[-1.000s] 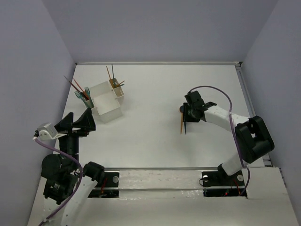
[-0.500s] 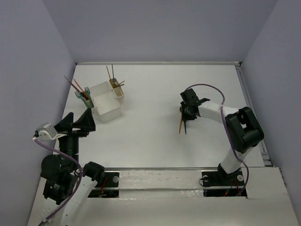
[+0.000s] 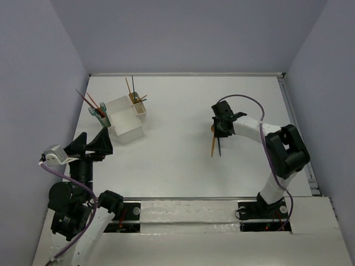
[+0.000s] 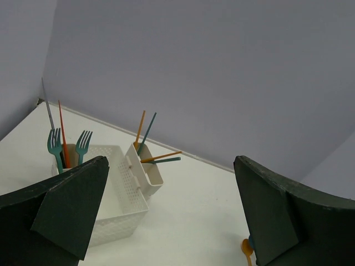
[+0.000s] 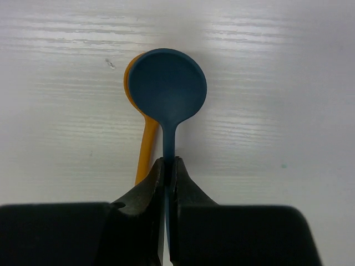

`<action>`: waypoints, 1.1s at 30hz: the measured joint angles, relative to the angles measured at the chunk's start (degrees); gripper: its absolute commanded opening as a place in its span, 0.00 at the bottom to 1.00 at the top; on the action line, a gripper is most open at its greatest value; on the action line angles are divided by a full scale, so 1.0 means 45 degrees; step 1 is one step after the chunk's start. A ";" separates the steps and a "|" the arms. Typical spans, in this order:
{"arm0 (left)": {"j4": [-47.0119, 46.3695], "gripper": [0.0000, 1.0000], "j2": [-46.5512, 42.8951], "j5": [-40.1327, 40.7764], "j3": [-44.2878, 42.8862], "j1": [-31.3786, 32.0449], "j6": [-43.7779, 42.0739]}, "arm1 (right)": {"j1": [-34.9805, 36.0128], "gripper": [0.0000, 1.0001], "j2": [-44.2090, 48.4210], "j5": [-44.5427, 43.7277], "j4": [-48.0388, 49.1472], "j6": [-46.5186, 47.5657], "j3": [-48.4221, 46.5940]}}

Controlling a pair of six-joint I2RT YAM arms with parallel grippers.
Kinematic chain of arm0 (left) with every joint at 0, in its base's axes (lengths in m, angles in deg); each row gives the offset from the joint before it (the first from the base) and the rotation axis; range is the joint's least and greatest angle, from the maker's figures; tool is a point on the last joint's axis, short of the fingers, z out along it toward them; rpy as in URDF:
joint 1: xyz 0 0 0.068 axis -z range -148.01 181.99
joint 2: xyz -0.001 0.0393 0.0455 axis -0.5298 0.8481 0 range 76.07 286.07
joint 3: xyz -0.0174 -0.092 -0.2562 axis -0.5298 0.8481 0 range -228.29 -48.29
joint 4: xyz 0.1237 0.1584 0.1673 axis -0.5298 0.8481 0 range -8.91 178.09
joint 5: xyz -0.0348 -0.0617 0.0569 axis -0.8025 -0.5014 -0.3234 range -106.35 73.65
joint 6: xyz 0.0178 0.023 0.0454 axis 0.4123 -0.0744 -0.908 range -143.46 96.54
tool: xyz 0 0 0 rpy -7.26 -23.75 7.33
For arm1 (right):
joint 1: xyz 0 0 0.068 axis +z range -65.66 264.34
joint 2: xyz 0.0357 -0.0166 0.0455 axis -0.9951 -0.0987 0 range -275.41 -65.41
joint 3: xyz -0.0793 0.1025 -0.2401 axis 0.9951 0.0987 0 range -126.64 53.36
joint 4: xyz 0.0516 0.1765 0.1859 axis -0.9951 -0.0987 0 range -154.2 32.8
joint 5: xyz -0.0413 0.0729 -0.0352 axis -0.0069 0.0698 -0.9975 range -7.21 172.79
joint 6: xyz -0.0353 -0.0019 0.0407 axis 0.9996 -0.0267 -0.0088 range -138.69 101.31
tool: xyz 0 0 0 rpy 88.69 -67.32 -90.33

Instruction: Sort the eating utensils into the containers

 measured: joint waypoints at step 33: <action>0.0005 0.99 0.0005 0.0053 0.0000 0.0000 -0.0005 | 0.5353 0.00 -0.3619 0.2540 1.2308 0.3007 -0.6441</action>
